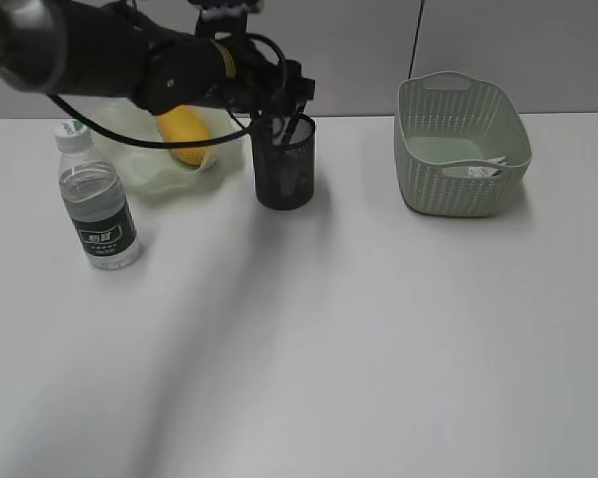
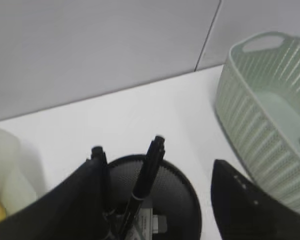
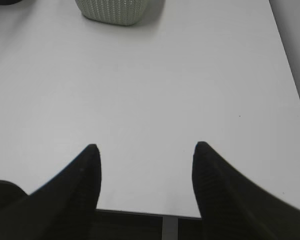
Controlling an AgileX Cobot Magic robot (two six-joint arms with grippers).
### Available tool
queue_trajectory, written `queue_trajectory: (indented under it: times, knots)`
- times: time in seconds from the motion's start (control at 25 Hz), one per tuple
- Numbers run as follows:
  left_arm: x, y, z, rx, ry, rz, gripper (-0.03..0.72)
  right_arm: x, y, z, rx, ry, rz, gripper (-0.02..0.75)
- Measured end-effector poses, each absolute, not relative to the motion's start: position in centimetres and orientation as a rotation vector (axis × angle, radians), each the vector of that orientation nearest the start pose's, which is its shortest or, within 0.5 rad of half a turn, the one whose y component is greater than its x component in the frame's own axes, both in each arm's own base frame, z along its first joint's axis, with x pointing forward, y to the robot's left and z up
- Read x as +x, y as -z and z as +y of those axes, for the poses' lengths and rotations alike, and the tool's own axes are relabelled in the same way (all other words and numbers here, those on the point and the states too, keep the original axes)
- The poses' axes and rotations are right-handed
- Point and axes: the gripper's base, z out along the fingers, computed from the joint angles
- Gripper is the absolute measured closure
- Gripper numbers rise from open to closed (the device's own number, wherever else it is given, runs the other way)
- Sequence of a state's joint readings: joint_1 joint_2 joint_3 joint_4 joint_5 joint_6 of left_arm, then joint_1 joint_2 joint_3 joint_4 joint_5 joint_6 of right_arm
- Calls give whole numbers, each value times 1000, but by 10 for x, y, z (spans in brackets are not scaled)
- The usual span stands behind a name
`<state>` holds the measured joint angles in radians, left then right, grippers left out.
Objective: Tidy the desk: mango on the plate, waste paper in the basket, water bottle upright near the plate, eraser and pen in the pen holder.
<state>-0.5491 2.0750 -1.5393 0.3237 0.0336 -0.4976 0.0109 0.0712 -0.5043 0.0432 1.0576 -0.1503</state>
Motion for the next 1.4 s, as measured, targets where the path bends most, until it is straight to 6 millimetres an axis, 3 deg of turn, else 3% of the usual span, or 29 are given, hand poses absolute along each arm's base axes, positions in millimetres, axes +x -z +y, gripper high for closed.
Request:
queue_trajectory:
  times: [0.24, 0.44, 0.68, 0.96, 1.08, 1.2, 1.4]
  knots:
    - [395, -298, -238, 354, 448, 1921, 255, 6, -279, 3, -170, 31, 2100, 273]
    - [374, -342, -198, 322, 259, 2013, 279, 6, -279, 3, -171, 32, 2100, 273]
    - [355, -350, -137, 324, -52, 2302, 281, 6, -279, 3, -171, 32, 2100, 273]
    - [318, -372, -72, 343, -20, 2545, 207, 15, -278, 4, -174, 29, 2155, 273]
    - [289, -375, -42, 276, 16, 2586, 186, 12, -279, 3, -173, 31, 2135, 273]
    - [246, -373, -19, 218, 4, 2574, 181, 0, -279, 3, -160, 42, 2057, 273]
    - [170, -365, -7, 185, -7, 2476, 180, -6, -279, 0, -109, 54, 2023, 273]
